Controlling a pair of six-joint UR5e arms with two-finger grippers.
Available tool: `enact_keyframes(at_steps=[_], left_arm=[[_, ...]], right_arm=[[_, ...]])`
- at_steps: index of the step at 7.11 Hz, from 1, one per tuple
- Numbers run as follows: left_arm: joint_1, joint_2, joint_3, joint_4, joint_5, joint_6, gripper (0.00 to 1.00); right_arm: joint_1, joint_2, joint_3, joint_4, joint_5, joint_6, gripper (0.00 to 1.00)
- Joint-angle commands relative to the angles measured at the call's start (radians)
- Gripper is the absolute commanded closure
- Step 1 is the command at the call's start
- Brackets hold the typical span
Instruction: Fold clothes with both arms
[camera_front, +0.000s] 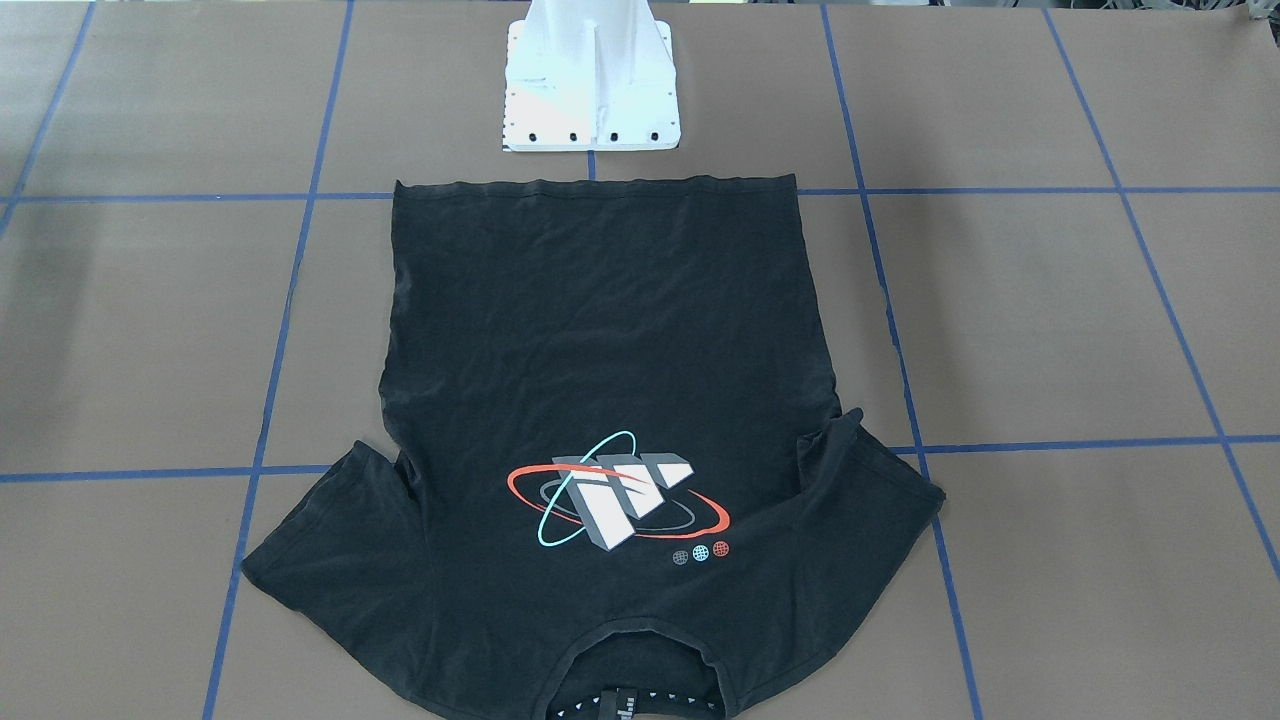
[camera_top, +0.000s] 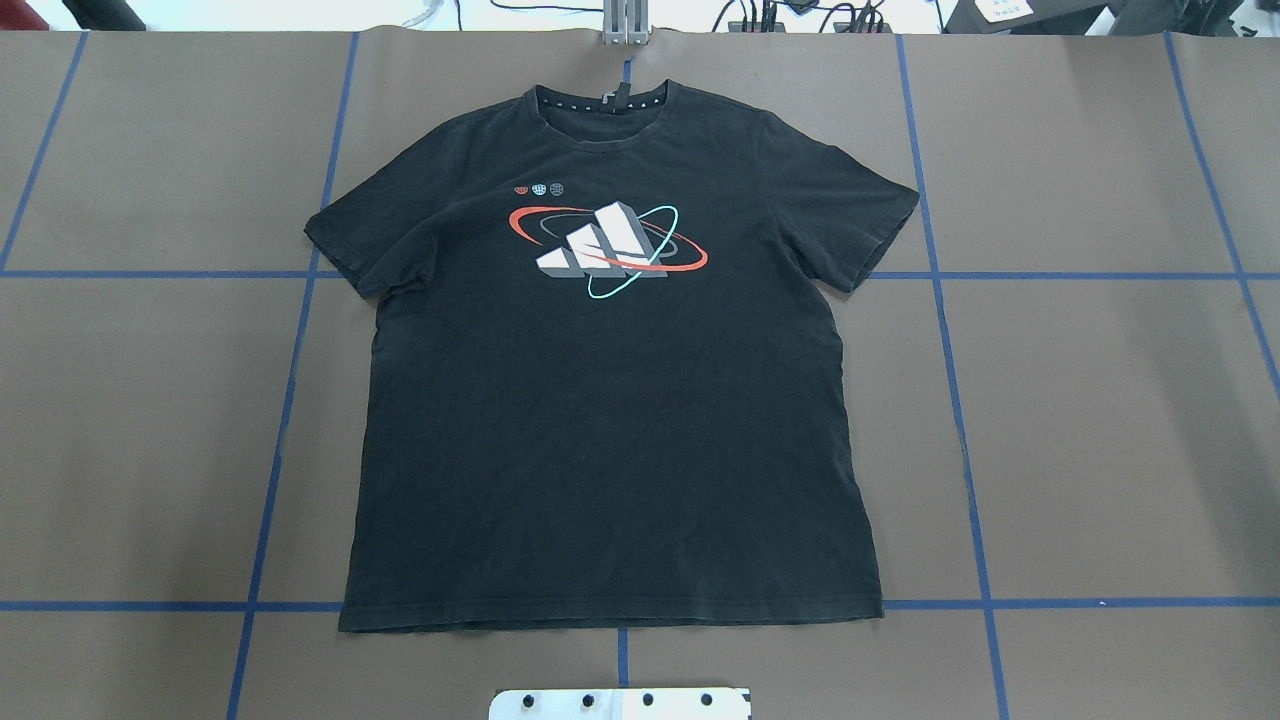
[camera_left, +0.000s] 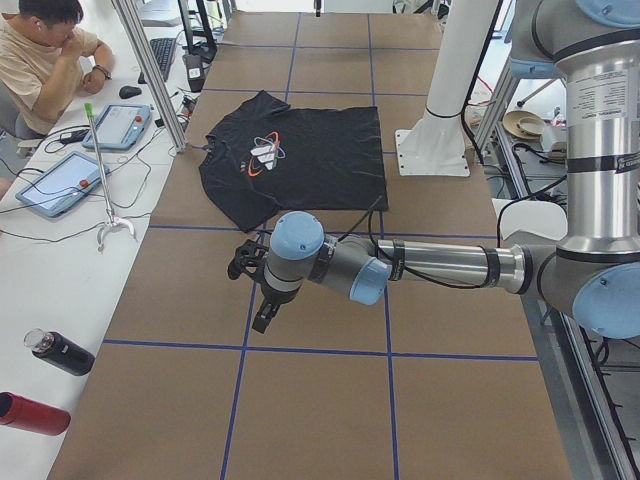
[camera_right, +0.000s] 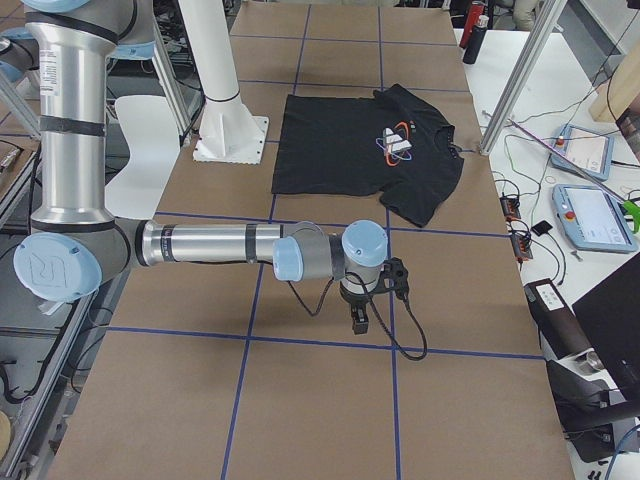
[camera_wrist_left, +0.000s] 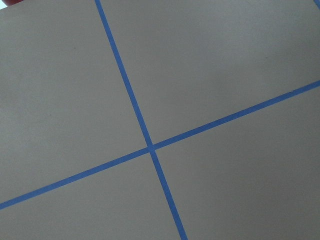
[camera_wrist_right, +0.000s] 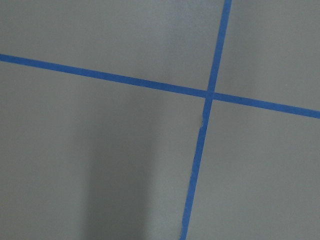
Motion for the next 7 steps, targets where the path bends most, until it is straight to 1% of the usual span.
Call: enact_keyframes(at_steps=[1,2,4,5,6,7], left_arm=[[0.0,0.003,-0.002,-0.023,-0.005,0.006,0.0],[0.0,0.003,0.003,-0.026,-0.041,0.003,0.0],[0.0,0.017,0.012,-0.031,-0.041,0.012,0.0],[0.002,0.017,0.012,-0.029,-0.043,0.011,0.0],[0.002,0.017,0.012,-0.029,-0.043,0.011,0.0],[0.002,0.017,0.01,-0.032,-0.043,0.012,0.0]], right_arm=[[-0.003,-0.001,0.001,0.01,0.009,0.002,0.0],[-0.003,-0.003,0.003,0.011,0.009,-0.005,0.0],[-0.005,-0.009,0.001,0.015,0.009,-0.008,0.0],[-0.047,-0.003,0.001,0.019,0.006,-0.004,0.0],[-0.093,0.011,-0.011,0.081,0.009,0.008,0.0],[-0.125,0.081,-0.046,0.112,0.009,0.071,0.0]])
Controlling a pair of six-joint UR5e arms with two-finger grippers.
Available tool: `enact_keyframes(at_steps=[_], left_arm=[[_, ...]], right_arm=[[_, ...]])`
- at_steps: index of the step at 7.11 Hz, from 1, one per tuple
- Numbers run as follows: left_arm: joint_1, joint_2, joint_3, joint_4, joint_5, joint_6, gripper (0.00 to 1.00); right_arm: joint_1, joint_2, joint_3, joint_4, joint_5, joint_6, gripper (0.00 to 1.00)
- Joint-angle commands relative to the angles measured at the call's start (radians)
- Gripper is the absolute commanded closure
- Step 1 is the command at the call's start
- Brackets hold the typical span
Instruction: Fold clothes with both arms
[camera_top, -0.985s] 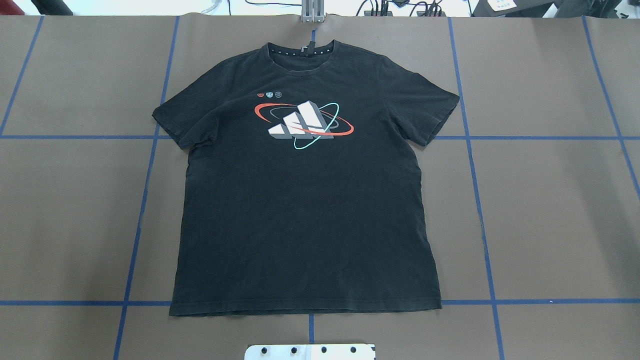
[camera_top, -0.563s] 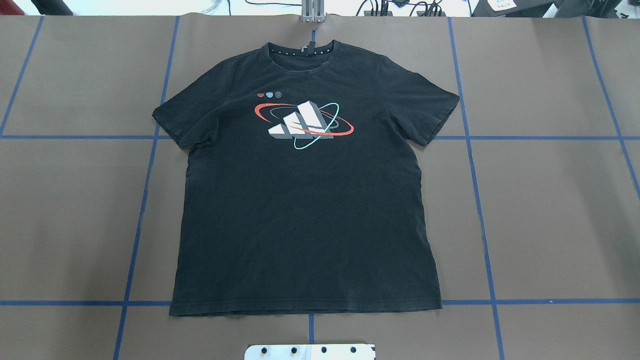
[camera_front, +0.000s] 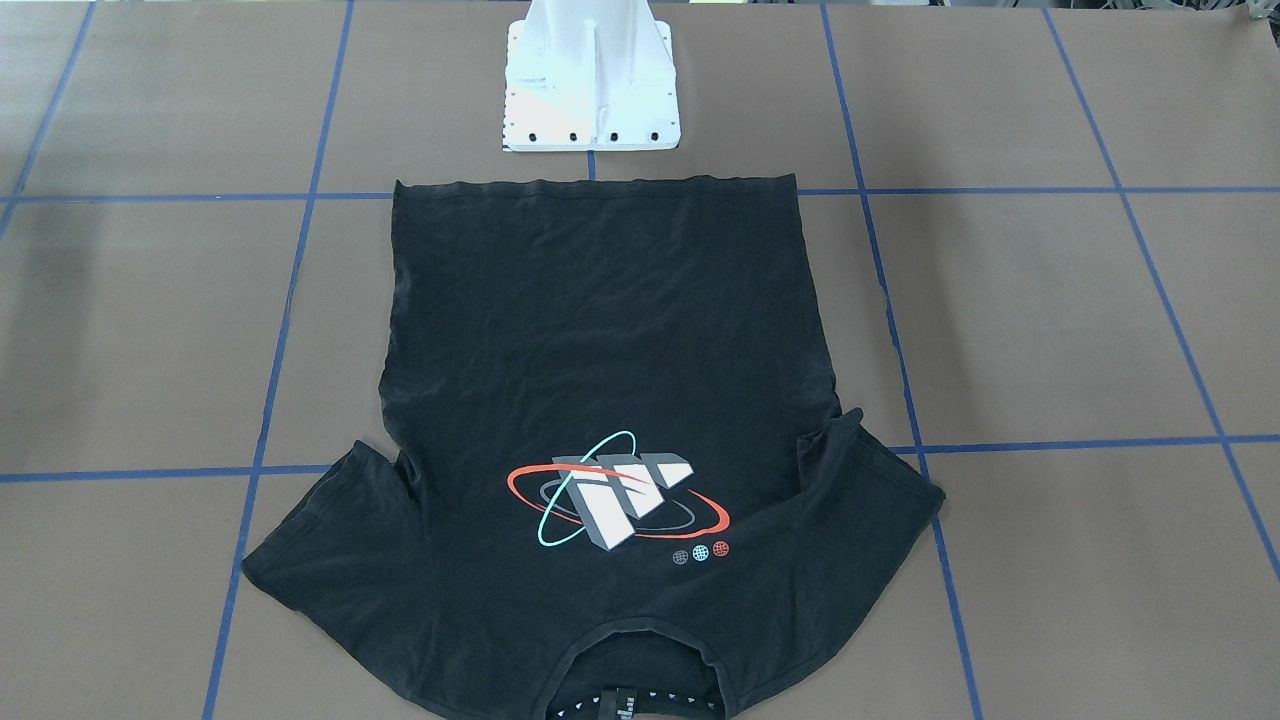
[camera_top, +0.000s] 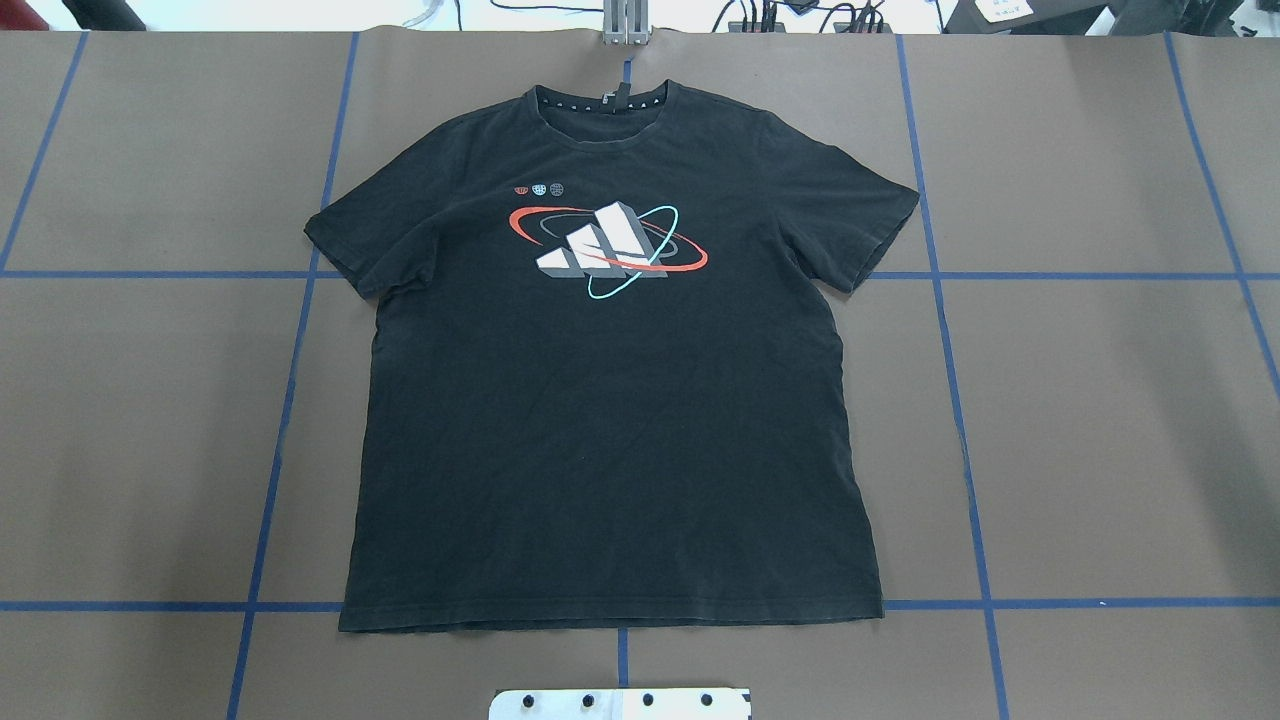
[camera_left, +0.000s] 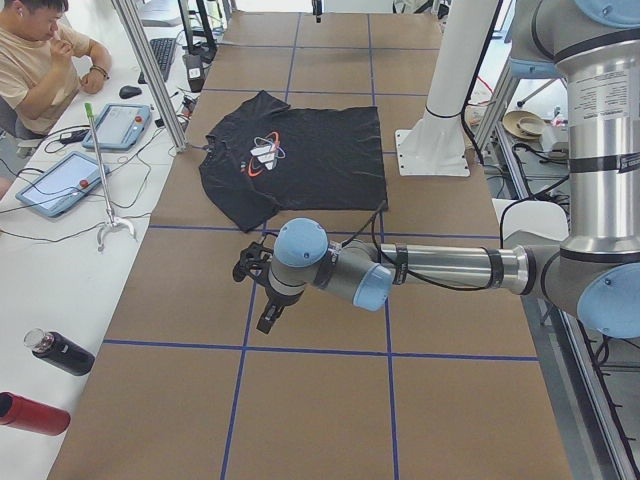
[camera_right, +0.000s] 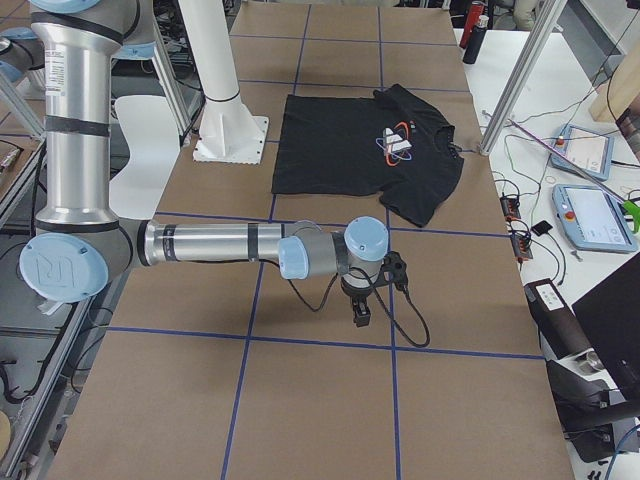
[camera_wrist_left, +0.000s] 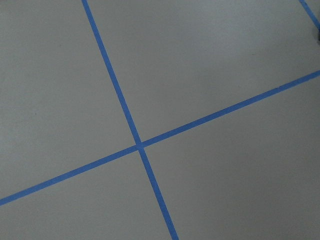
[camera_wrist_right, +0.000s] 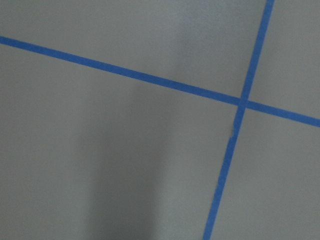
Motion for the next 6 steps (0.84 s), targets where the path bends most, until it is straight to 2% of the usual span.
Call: enact_keyframes(at_steps=[1,2,4,5,6], left_arm=[[0.0,0.001,0.0,0.001,0.0,-0.006,0.0],[0.0,0.004,-0.003,0.007,0.0,-0.011,0.0],[0.0,0.001,0.0,-0.004,0.001,-0.026,0.0],[0.002,-0.006,0.002,0.001,0.001,-0.034,0.0],[0.002,-0.013,0.004,0.001,0.0,-0.089,0.0]], right_arm=[[-0.094,0.156,-0.073,0.051,-0.001,0.215,0.0],[-0.147,0.261,-0.128,0.086,-0.002,0.379,0.0],[-0.224,0.436,-0.313,0.217,-0.019,0.533,0.02],[-0.244,0.494,-0.416,0.334,-0.05,0.575,0.02],[-0.287,0.533,-0.453,0.424,-0.118,0.683,0.02]])
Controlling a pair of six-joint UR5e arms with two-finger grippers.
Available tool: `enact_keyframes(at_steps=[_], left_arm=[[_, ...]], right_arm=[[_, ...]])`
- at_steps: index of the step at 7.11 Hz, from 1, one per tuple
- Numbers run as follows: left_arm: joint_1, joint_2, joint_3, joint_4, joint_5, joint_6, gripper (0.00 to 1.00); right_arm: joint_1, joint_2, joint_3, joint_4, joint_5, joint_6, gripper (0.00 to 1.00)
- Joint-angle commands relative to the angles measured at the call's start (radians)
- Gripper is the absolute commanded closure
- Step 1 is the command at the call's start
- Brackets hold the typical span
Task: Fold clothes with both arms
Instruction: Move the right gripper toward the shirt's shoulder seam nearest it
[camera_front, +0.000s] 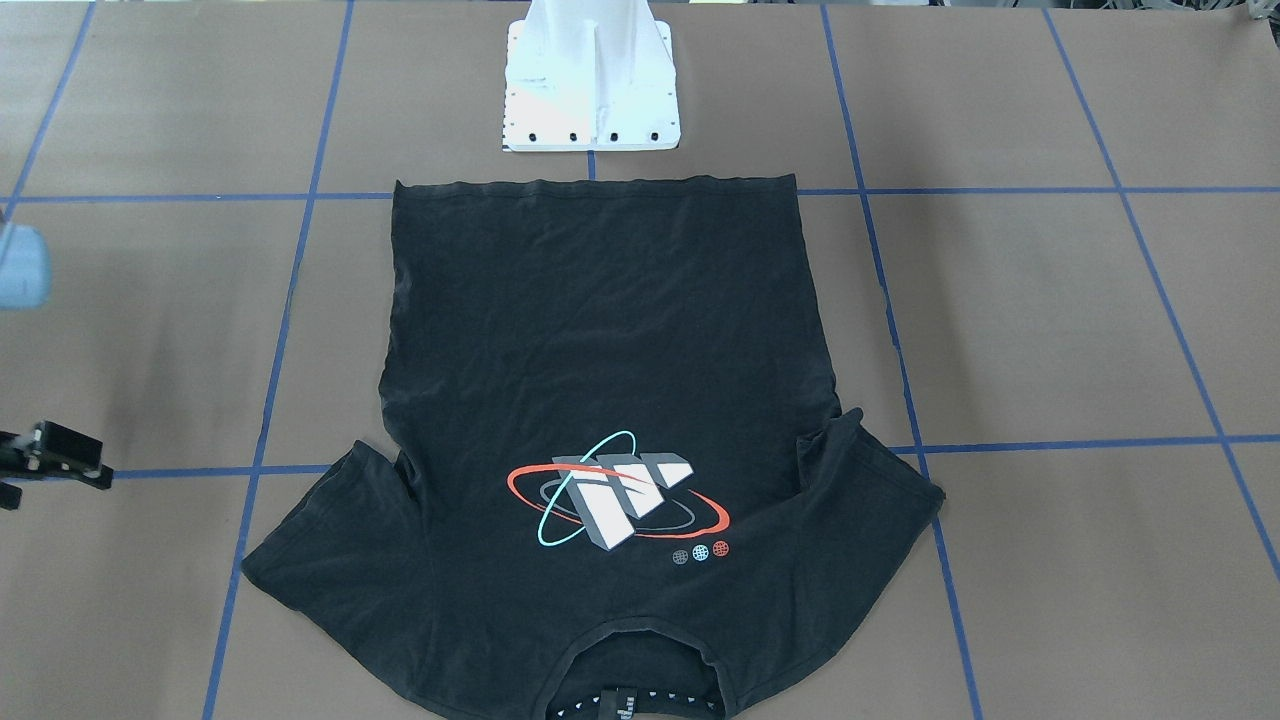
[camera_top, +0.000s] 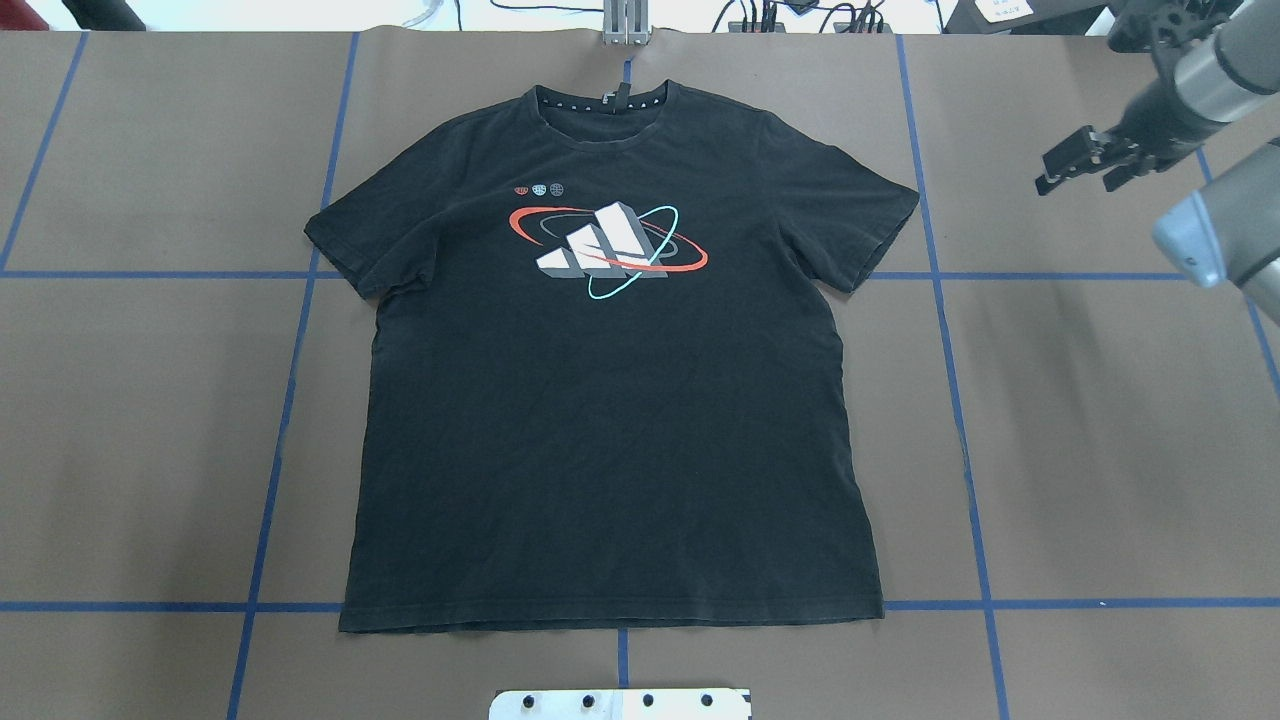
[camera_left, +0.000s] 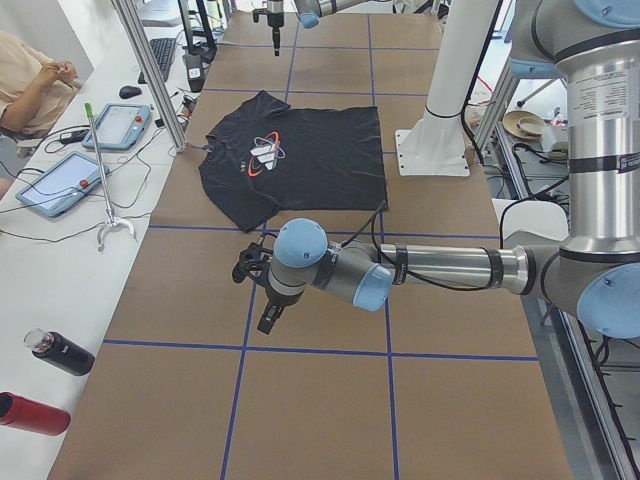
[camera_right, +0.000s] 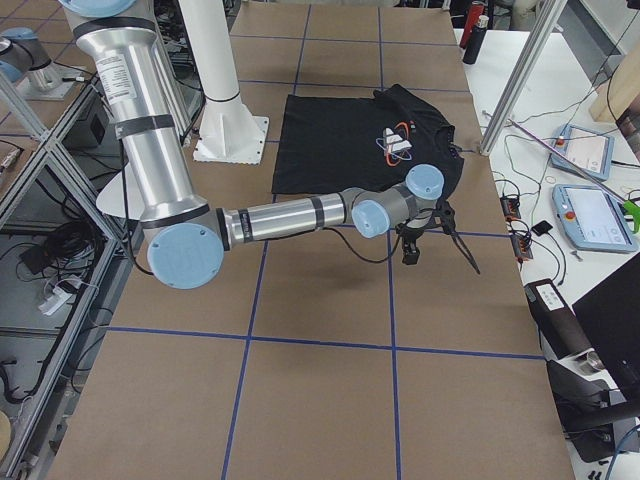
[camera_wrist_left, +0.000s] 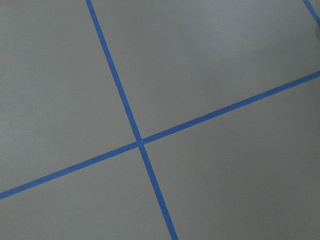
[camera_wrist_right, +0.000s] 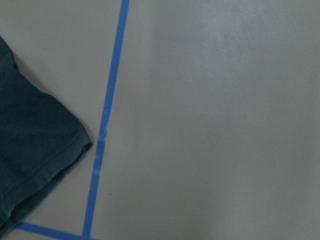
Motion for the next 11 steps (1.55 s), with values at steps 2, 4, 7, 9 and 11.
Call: enact_keyframes(at_steps=[2,4,7,9,11], left_arm=[[0.002,-0.022,0.041,-0.05,0.002,-0.074,0.05],[0.005,-0.022,0.046,-0.132,0.003,-0.085,0.04],[0.004,-0.011,0.044,-0.138,-0.009,-0.14,0.01],[0.004,-0.011,0.04,-0.138,-0.015,-0.143,0.01],[0.004,-0.011,0.041,-0.138,-0.01,-0.143,0.01]], right_arm=[[-0.096,0.126,-0.143,0.16,-0.116,0.143,0.03],[-0.128,0.172,-0.187,0.162,-0.127,0.143,0.05],[-0.177,0.184,-0.219,0.162,-0.197,0.143,0.12],[-0.182,0.2,-0.244,0.162,-0.207,0.143,0.24],[-0.199,0.207,-0.259,0.162,-0.242,0.143,0.26]])
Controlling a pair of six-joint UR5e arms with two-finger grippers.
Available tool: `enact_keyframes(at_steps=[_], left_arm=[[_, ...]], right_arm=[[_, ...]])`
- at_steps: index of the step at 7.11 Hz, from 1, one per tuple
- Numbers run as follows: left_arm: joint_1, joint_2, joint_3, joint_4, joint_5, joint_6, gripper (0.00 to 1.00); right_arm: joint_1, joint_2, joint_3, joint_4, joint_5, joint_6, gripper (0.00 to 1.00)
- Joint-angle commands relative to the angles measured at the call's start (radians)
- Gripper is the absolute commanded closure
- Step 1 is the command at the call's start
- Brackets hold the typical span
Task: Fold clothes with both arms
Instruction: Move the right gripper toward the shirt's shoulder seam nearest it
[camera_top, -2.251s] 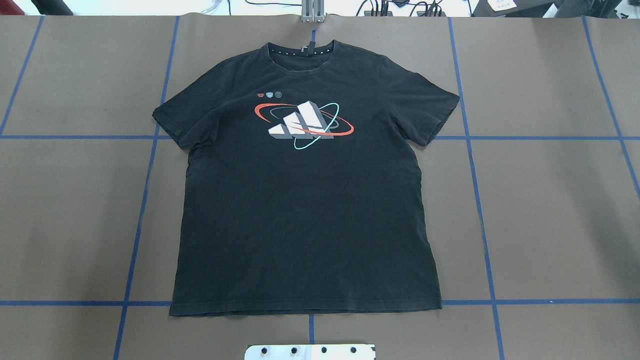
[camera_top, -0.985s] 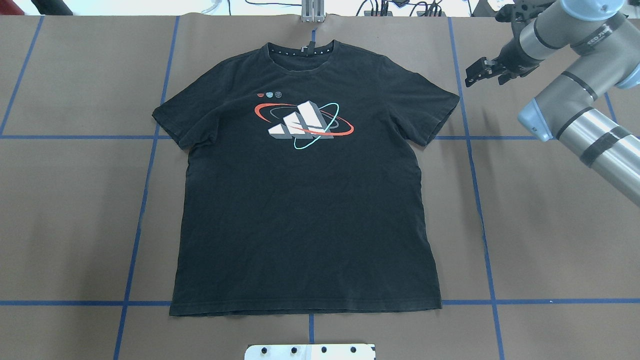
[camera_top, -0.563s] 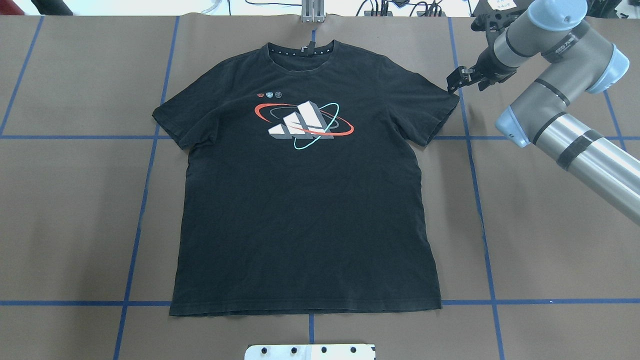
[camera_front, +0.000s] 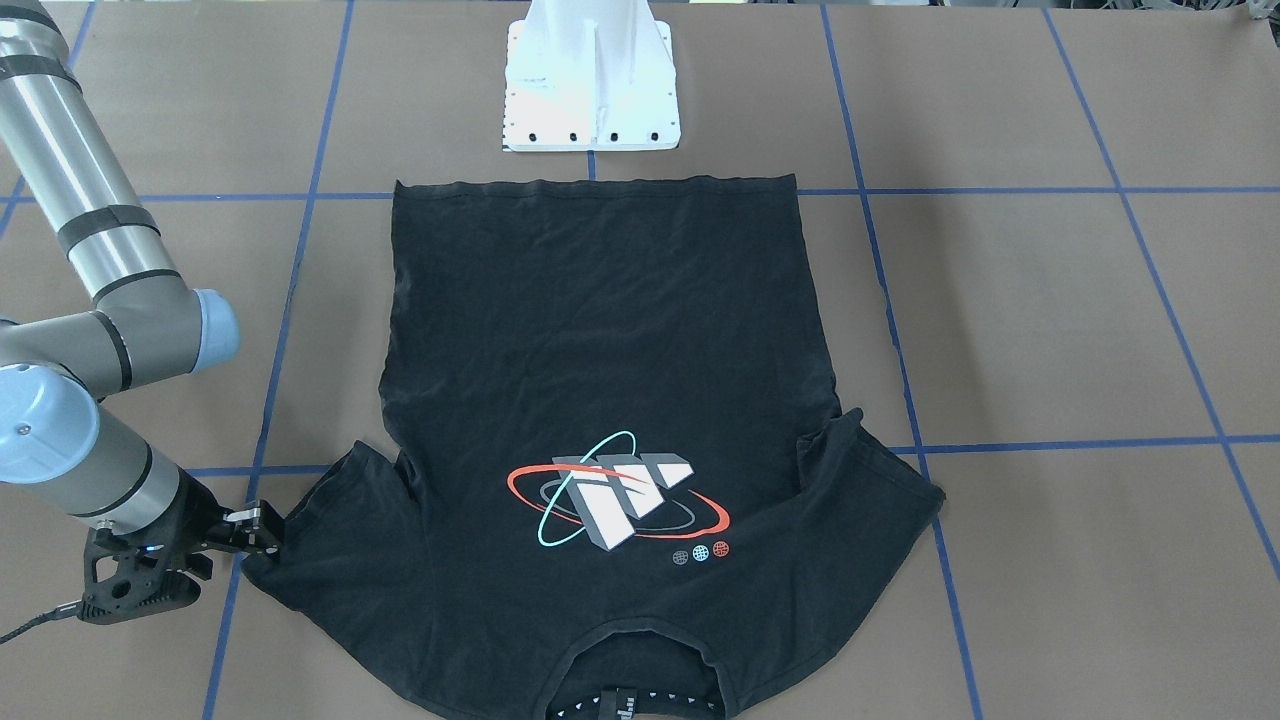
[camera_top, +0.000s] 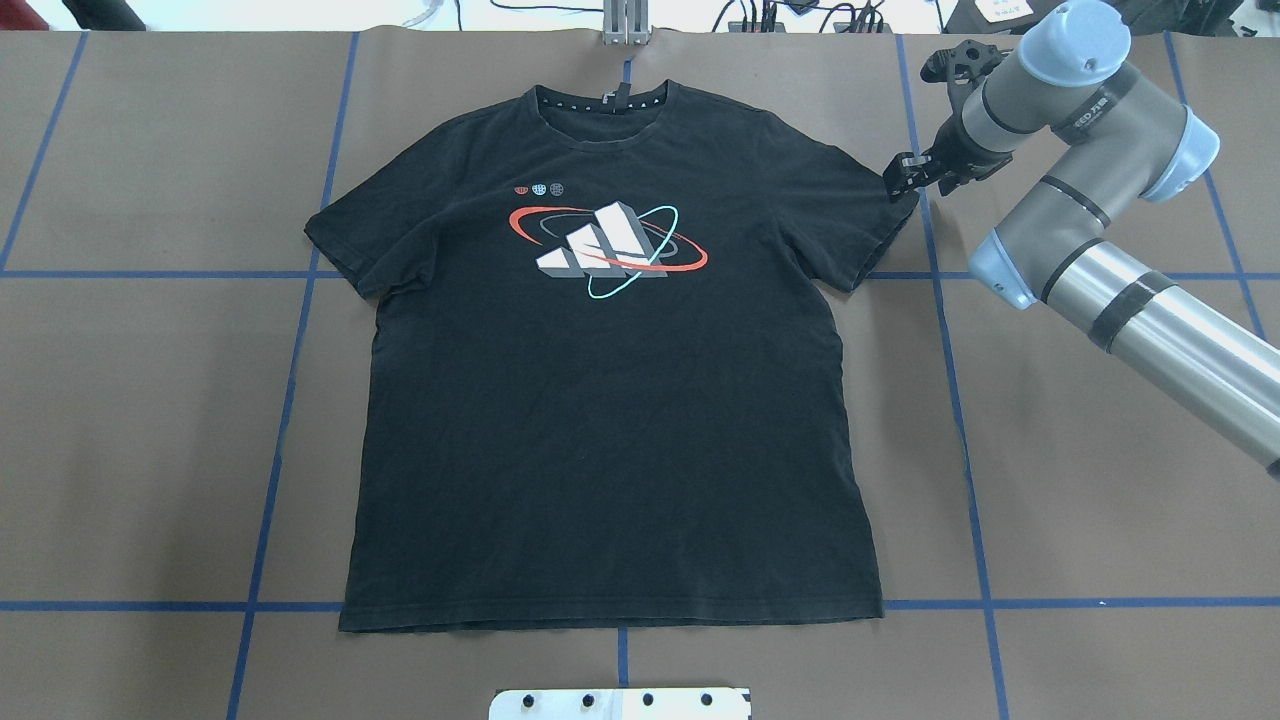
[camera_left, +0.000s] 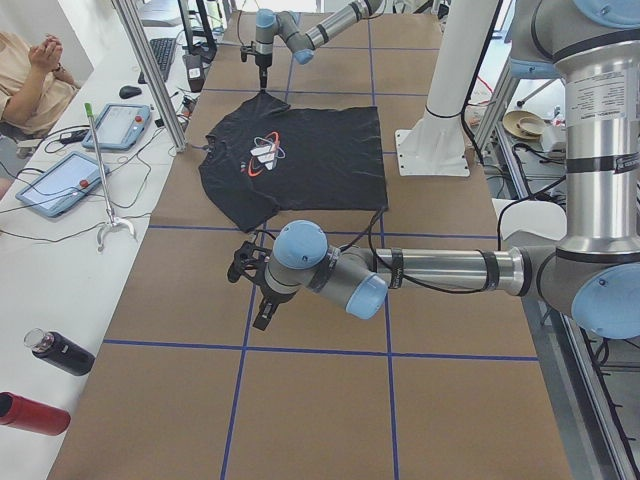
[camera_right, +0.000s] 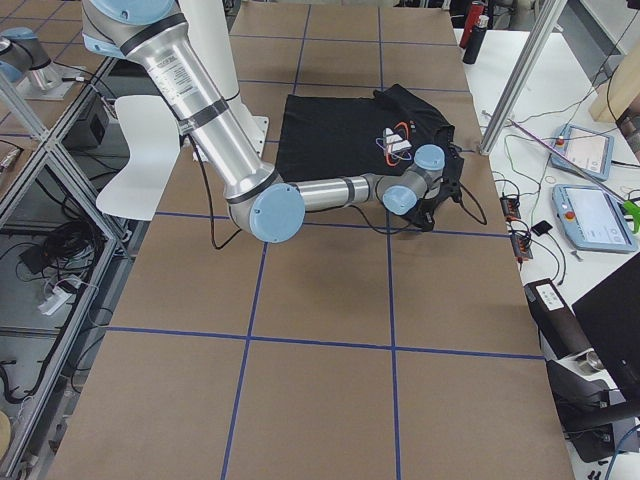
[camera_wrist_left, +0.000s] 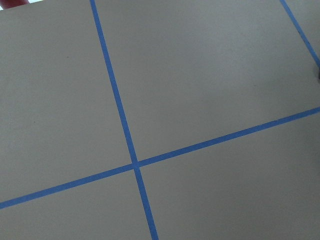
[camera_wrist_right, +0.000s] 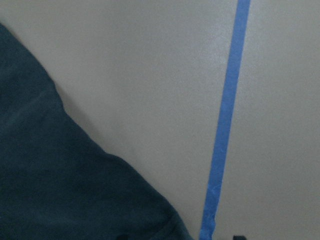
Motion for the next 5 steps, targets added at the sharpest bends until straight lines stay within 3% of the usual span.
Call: enact_keyframes(at_steps=[1,3,5], left_arm=[[0.0,0.0,-0.001,-0.001,0.003,-0.002,0.01],[0.0,0.001,0.002,-0.001,0.001,-0.002,0.01],[0.0,0.001,0.004,-0.001,0.003,-0.001,0.01]], right_arm=[[-0.013,0.006,-0.017,0.0,-0.018,0.0,0.33],[-0.013,0.006,-0.017,0.0,-0.018,0.002,1.0],[-0.01,0.023,-0.013,-0.002,-0.011,0.041,1.0]])
